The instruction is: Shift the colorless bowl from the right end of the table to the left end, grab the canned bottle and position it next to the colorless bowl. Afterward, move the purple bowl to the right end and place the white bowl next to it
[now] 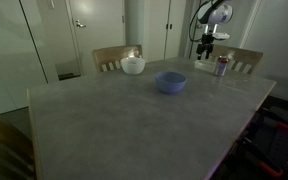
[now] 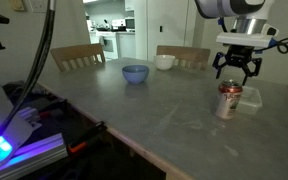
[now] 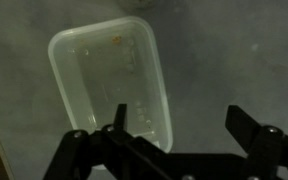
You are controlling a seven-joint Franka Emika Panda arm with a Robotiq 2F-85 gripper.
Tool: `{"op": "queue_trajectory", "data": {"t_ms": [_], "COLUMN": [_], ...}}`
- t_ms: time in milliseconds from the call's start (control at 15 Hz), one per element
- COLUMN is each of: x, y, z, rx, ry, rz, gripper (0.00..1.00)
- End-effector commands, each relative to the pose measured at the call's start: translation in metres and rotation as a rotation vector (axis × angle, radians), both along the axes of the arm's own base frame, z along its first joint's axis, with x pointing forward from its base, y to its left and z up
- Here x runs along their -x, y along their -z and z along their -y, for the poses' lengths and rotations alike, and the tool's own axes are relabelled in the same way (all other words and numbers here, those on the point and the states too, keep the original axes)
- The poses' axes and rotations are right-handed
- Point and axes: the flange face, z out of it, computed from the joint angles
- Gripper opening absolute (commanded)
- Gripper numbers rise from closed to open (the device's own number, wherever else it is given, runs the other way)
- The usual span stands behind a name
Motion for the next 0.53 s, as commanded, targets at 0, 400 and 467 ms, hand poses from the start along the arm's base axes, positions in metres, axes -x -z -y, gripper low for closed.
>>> {"op": "queue_trajectory", "data": {"t_ms": [0,400,467], "x": [0.008,0.010,0.010], "y": [0.021,0.041,0.040], "z": [0.014,0.016,0.016], "rx": [-0.025,-0.027,-0.027], "ry": [-0.063,-0.028,-0.018], "rz": [-0.027,-0.024,-0.017], "gripper": [1.00,0.75,0.74]}}
